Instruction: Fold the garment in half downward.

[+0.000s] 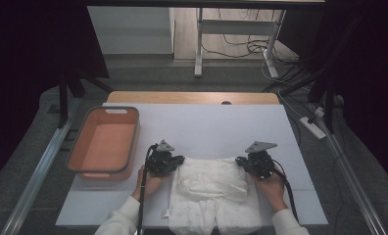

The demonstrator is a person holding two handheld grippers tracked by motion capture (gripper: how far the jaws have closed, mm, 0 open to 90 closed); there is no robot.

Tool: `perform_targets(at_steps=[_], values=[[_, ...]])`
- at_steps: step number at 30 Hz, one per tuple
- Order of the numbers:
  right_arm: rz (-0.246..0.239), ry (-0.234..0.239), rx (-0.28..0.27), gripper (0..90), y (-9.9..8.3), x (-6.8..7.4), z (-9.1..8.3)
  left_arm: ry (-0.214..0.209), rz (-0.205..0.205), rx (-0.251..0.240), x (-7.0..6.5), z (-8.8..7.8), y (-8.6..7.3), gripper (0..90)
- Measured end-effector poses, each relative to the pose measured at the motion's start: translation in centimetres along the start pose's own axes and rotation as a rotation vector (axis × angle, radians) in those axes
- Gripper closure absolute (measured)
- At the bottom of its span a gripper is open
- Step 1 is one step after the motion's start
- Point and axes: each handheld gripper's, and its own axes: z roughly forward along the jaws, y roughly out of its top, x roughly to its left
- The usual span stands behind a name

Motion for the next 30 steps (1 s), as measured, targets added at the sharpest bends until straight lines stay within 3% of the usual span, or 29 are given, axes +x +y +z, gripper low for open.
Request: perform_targets(at_steps=[30], values=[[0.000, -0.004, -0.010, 83.9, 0.06, 0.02, -0.09, -0.001, -0.002, -0.021, 0.04, -0.41, 0.32, 84.3]])
